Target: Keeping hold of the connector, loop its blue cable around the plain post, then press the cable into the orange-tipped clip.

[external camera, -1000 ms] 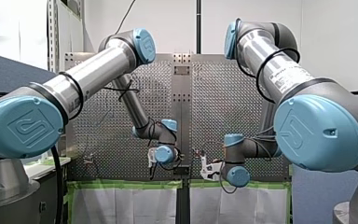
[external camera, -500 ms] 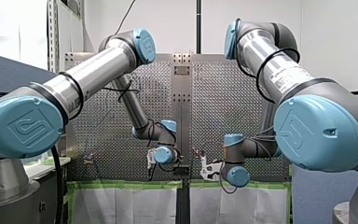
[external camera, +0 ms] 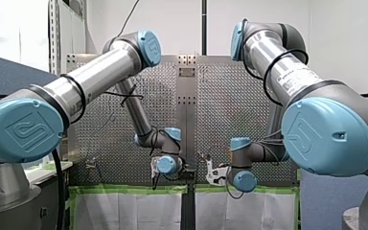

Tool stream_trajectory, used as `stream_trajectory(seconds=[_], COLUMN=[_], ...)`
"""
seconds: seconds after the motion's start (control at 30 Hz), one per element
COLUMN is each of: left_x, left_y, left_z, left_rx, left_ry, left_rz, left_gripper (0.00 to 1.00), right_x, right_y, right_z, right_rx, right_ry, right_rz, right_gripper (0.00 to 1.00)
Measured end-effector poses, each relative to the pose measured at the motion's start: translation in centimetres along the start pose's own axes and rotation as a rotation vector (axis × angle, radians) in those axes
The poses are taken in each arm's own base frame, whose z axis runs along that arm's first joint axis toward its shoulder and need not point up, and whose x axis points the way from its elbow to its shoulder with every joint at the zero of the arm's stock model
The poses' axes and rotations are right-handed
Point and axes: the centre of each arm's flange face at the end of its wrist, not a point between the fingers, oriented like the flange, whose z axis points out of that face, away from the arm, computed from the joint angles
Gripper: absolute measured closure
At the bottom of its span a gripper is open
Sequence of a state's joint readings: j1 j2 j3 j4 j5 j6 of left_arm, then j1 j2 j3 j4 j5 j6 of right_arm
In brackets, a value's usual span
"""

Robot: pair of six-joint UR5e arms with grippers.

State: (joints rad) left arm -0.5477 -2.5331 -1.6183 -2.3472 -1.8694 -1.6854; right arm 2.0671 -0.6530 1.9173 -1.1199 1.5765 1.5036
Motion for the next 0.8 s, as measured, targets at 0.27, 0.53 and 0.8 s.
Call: stream_trajectory(seconds=[0.27,0.53,0.8], left_x=[0.8,0.6,0.5], left_y=[-0.1,-0.2,-0.1], left_z=[0.2,0.4,0.5], left_rx=[0.003,0.007,-0.004], left_ry=[-0.012,-0.032,-0.041], left_rz=[-0.017,-0.036,-0.027], left_gripper=[1.0,1.0,1.0], right_x=[0.1,-1.3,-1.8], right_y=[0.4,0.6,0.7], right_z=[0.3,0.8,0.9], right_rx=[-0.01,-0.015,-0.017], right_ry=[0.005,-0.016,-0.027], right_rz=[0.005,0.001,-0.001], right_gripper=[1.0,1.0,1.0])
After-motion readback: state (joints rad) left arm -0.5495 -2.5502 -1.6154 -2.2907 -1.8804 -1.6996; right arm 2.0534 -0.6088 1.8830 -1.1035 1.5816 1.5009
